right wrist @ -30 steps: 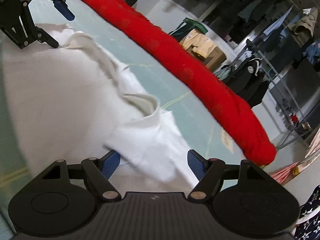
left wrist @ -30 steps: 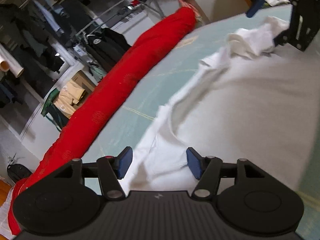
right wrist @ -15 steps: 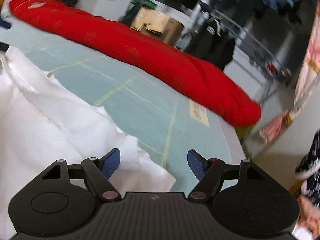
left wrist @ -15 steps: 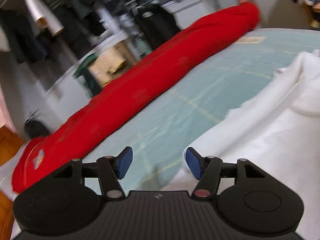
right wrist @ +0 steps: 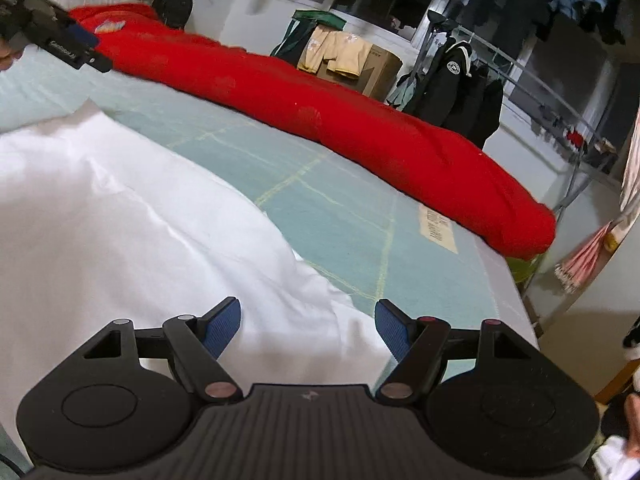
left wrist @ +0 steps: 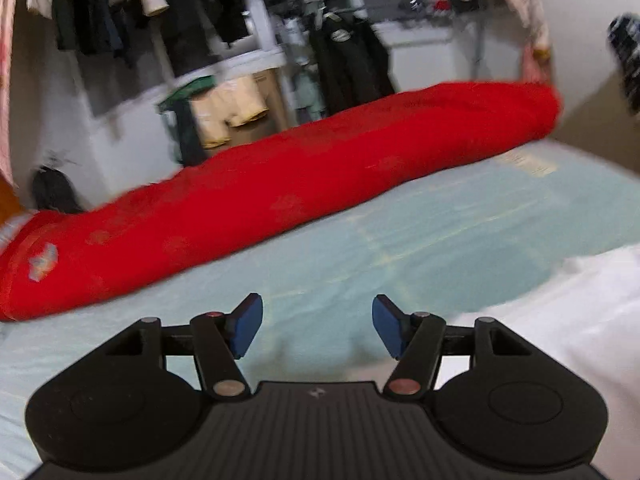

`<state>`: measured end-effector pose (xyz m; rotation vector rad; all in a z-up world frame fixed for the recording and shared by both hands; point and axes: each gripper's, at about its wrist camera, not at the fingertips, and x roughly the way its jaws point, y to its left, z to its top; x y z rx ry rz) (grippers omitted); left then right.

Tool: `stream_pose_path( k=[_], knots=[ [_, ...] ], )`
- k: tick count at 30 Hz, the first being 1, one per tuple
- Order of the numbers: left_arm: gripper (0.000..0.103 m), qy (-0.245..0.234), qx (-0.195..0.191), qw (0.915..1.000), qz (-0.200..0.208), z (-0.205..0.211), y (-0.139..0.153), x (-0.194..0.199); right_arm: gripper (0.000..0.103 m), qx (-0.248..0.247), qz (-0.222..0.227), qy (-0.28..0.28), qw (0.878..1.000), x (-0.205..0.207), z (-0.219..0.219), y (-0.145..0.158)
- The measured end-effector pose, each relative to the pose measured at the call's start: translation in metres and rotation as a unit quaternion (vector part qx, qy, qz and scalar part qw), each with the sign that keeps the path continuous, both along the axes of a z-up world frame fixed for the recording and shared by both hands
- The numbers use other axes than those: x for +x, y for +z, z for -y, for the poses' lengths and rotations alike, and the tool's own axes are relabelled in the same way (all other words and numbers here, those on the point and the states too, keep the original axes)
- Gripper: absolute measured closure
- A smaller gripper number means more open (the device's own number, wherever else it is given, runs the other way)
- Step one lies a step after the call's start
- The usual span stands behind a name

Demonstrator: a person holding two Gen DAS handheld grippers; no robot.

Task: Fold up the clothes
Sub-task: 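Lay the hem over the collar and open both tools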

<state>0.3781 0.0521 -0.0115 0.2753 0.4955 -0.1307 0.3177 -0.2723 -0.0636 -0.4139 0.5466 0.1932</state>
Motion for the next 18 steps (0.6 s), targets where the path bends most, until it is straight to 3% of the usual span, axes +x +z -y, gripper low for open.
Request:
stream_pose_path(
  k=[2,5,9,15,18],
  knots=[
    [0.039,-0.049,-0.044,0.9975,-0.024,-0.003,-0.003,-0.02,0.026,0.042,-0.008,-0.004,0.999,0.001,0.011,0.005],
    [0.039,-0.11,-0.081,0.9878,-0.074,-0.003,-0.019,-0.039,0.033,0.144,-0.033,-0.017,0.989,0.008,0.041,0.012],
    [0.04,-0.116,-0.057,0.9841,-0.122,0.001,-0.05,-0.039,0.078,0.261,-0.079,-0.038,0.961,0.032,0.079,0.006],
    [0.04,-0.112,-0.071,0.9809,-0.143,-0.004,-0.059,-0.033,0.074,0.306,-0.13,-0.056,0.941,0.058,0.087,-0.016],
    [0.04,-0.112,-0.065,0.9814,-0.142,-0.004,-0.06,-0.037,0.073,0.296,-0.126,-0.041,0.946,0.054,0.08,-0.018]
  ],
)
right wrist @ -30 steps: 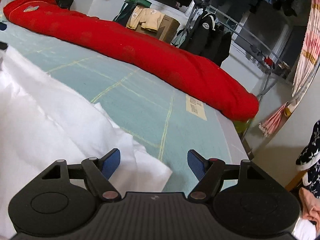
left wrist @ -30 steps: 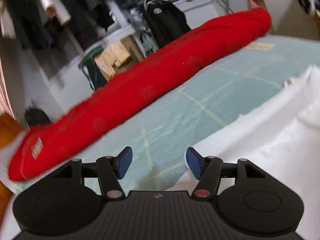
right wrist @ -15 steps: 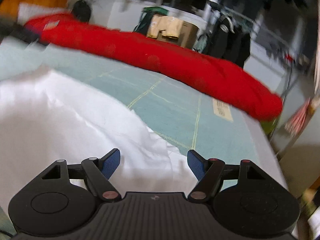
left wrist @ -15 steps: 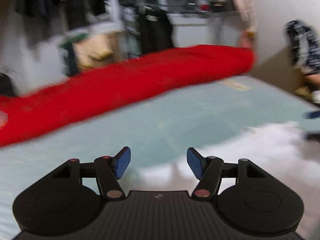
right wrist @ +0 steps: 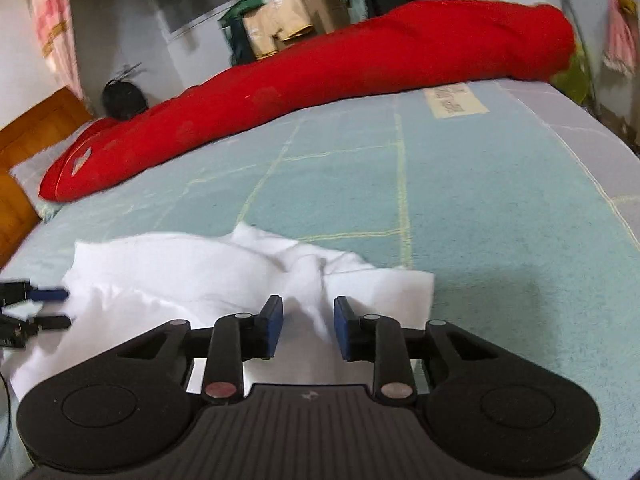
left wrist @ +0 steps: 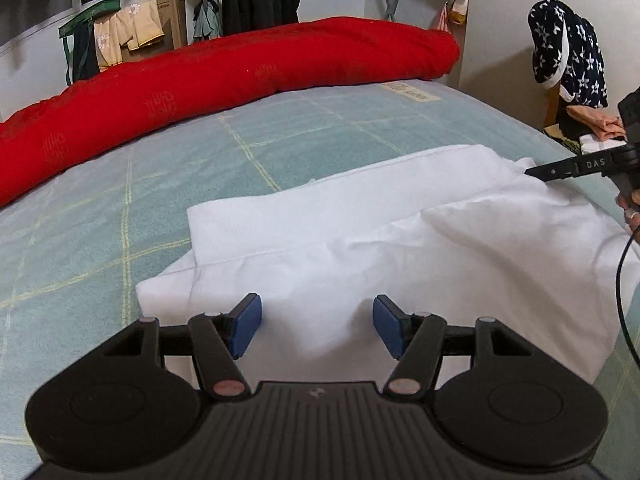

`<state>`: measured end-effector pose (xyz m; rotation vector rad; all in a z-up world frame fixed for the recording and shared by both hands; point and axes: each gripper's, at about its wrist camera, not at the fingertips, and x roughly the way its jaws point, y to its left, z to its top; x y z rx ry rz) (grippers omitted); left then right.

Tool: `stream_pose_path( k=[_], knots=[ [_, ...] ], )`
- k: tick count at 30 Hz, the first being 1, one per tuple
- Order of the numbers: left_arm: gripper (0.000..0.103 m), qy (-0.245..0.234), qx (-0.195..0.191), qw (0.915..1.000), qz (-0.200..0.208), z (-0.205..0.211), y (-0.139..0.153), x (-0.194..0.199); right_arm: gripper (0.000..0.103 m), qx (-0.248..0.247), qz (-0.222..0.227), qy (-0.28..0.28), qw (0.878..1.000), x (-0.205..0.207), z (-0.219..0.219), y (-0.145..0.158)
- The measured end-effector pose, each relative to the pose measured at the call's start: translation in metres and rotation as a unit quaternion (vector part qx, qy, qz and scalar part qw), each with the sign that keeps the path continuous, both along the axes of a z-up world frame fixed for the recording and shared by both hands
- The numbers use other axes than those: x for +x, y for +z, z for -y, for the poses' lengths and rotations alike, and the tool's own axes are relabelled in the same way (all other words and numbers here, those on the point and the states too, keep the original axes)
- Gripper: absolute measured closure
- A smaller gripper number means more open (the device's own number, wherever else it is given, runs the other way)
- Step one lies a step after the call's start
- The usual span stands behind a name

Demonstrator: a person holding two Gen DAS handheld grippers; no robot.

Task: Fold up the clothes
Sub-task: 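Lay the hem over the collar and open both tools, then withdraw both open tools above the folded sweatshirt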

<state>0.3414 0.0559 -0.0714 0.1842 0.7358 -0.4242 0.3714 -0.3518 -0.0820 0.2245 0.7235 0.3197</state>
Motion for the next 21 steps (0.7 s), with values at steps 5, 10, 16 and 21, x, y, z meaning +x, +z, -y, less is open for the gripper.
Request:
stream_pose_path(
  k=[5,10,16,21],
  knots=[
    [0.04,-0.001,-0.015,0.9999,0.004,0.002,0.005,-0.004,0.094,-0.046,0.05,-0.009,0.998,-0.022,-0.007,0.017],
    [0.04,0.006,-0.009,0.9999,-0.007,0.007,0.003,0.003,0.094,-0.071,0.047,-0.053,0.995,-0.022,0.004,0.023],
    [0.043,-0.018,-0.031,0.9992,0.017,0.005,0.018,-0.018,0.082,-0.101,0.055,-0.035,0.993,-0.046,-0.016,0.034],
    [0.043,-0.092,-0.032,0.9952,-0.003,0.03,0.015,-0.035,0.076,-0.096,0.076,0.159,0.98,-0.093,-0.094,0.041]
  ],
)
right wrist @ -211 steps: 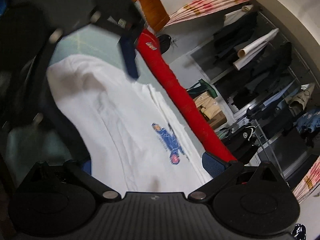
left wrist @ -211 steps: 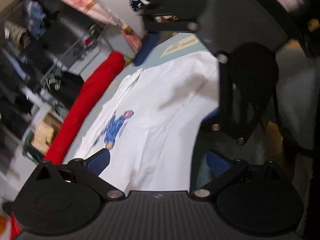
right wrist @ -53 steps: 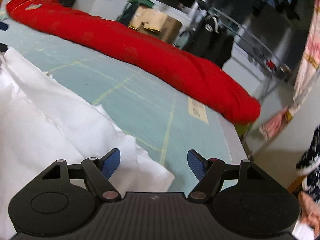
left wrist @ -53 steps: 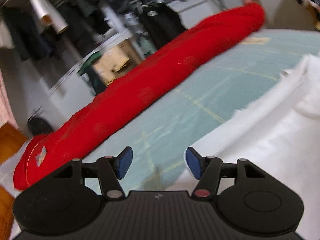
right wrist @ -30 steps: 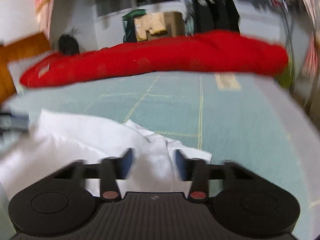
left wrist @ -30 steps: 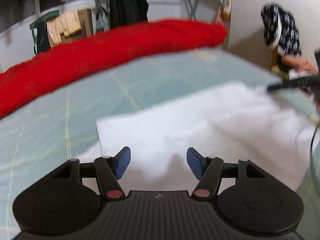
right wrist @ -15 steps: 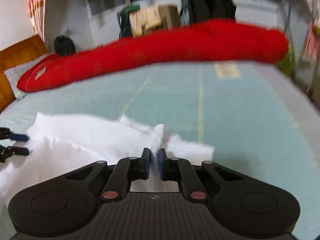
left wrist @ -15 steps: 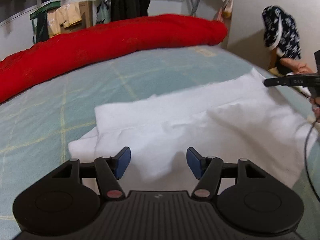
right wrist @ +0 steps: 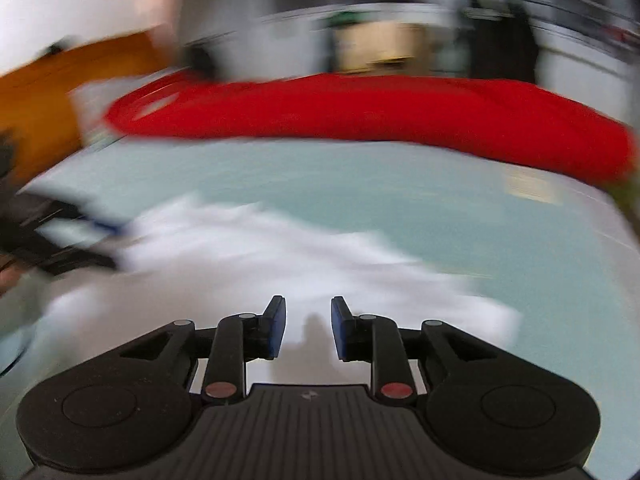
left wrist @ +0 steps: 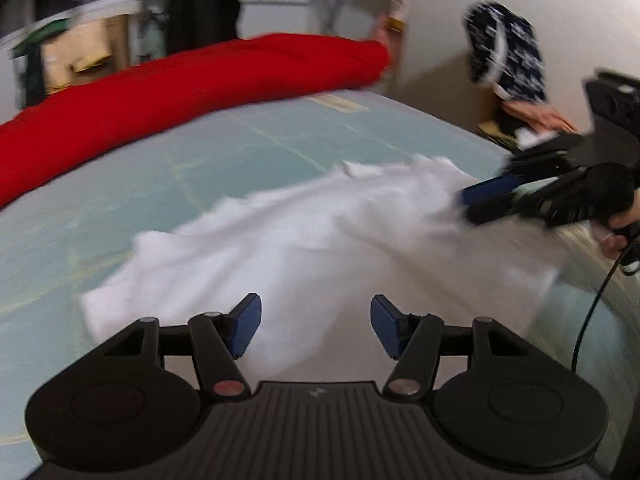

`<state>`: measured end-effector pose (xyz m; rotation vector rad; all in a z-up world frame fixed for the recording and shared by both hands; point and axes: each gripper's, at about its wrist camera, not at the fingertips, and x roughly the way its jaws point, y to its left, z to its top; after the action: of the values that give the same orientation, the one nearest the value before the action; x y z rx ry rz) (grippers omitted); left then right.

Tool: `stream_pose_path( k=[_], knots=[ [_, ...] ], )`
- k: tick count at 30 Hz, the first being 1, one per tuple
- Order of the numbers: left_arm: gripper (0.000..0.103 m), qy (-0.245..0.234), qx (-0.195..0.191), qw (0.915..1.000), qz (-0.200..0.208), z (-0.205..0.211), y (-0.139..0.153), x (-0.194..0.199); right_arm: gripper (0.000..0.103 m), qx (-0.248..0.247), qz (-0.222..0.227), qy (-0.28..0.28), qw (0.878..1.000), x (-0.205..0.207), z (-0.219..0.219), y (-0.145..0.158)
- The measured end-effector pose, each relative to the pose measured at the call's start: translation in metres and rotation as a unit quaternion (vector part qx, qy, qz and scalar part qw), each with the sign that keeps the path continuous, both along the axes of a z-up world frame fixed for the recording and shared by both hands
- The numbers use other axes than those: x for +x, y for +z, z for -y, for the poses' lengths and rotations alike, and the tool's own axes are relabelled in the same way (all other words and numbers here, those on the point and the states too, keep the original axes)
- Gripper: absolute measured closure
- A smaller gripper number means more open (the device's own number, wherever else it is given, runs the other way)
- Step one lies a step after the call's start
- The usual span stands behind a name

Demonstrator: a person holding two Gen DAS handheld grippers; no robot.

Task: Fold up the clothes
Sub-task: 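Withdraw both open tools above the folded sweatshirt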

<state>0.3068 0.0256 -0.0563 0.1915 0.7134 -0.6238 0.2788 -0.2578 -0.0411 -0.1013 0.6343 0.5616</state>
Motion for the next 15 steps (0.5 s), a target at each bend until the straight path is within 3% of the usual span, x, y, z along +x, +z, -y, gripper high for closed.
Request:
stream_pose_path(
  k=[3,5,8,10,13,15],
  knots=[
    [0.043,0.005,0.041,0.9991,-0.001,0.007,-0.015,-0.004,0.076,-0.059,0.01,0.067,0.996,-0.012,-0.05,-0.015],
    [0.041,0.028,0.064,0.9976,0.0,-0.011,-0.022,-0.009,0.076,-0.101,0.012,0.065,0.993,-0.014,-0.056,-0.028],
    [0.043,0.064,0.064,0.9958,-0.014,-0.053,-0.027,-0.022,0.077,-0.1,0.004,0.038,0.994,-0.029,-0.026,-0.035],
    [0.044,0.056,0.063,0.9963,-0.019,-0.067,-0.028,-0.032,0.08,-0.103,-0.004,0.006,0.995,-0.043,0.004,-0.032],
    [0.046,0.051,0.089,0.9946,-0.018,-0.06,-0.022,-0.035,0.082,-0.097,-0.032,-0.036,0.994,-0.054,0.039,-0.033],
    [0.048,0.052,0.079,0.9954,-0.016,-0.052,-0.012,-0.027,0.079,-0.087,-0.036,-0.05,0.994,-0.056,0.052,-0.029]
  ],
)
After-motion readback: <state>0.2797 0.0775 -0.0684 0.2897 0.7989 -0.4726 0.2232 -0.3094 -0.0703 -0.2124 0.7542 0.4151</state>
